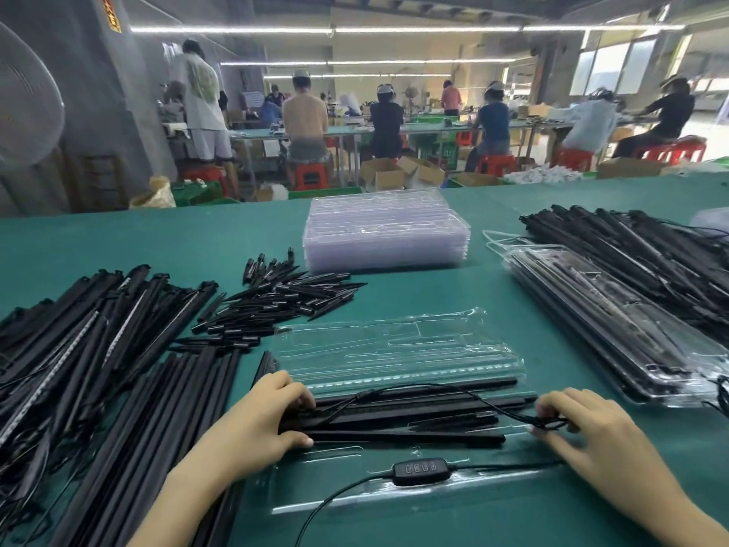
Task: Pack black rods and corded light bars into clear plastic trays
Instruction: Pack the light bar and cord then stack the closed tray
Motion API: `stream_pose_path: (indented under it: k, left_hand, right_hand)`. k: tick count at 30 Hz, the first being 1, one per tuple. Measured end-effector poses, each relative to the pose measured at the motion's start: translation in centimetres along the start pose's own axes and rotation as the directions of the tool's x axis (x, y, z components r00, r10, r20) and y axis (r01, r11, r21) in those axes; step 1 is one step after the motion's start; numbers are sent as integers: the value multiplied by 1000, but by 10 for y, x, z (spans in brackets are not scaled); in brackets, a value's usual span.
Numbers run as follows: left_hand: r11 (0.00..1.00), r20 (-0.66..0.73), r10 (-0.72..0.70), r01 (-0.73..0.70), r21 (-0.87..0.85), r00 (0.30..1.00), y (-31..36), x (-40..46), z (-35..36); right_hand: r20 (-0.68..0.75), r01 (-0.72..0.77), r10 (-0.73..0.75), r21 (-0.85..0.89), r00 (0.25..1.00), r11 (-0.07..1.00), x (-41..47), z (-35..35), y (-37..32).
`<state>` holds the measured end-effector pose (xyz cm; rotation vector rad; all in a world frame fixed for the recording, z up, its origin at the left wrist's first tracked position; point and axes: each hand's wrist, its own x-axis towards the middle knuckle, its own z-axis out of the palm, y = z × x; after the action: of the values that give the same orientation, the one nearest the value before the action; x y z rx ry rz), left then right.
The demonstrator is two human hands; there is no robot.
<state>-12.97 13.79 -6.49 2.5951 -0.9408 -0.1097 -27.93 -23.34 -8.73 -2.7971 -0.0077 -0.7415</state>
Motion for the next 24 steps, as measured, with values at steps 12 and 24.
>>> stream_pose_path:
  k: [12, 24]
  left_hand:
    - [965, -95, -149, 123, -233, 984, -2, -3, -1]
    - [959, 28, -216, 207, 194, 976, 26, 6, -12]
  right_hand:
    - [10, -108, 107, 127, 994, 986, 1, 2, 2]
    - [-197, -10, -1, -52, 980, 999, -1, -11, -7]
